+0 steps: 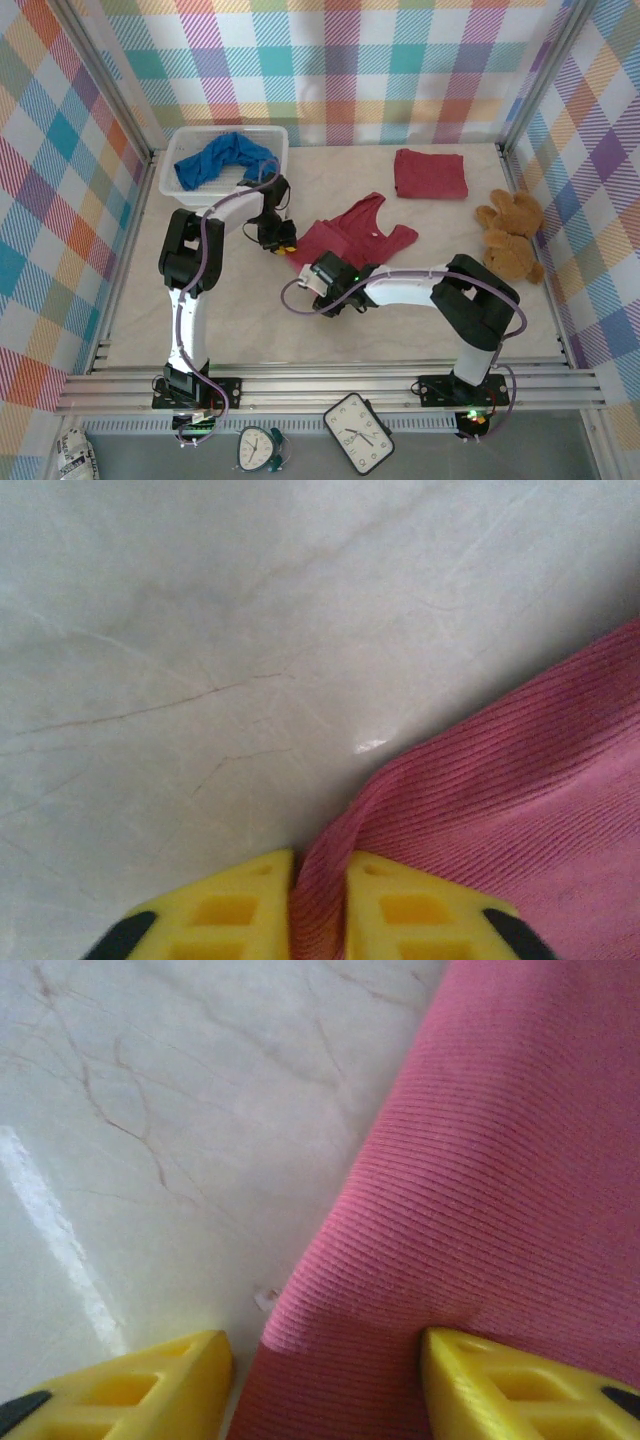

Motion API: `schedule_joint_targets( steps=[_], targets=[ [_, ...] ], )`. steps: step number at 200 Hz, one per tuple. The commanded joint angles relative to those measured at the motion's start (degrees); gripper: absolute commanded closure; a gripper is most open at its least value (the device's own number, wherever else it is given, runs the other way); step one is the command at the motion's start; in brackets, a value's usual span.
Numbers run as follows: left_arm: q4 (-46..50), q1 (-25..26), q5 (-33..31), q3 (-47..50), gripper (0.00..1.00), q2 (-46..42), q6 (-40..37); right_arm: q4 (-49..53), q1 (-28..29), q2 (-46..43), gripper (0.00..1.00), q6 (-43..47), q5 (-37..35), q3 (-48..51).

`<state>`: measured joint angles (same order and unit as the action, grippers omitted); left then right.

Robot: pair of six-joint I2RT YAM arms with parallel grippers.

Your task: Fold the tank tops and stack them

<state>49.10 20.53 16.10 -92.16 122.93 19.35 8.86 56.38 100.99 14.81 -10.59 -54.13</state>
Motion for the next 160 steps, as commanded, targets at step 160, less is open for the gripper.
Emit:
schedule_joint_targets(
  steps=[160],
  targets=[
    [17.4, 0.1, -12.8, 3.1, 1.00, -26.1, -1.6, -5.3, 4.0, -14.3, 0.90, -27.9, 34.7, -1.3]
  ],
)
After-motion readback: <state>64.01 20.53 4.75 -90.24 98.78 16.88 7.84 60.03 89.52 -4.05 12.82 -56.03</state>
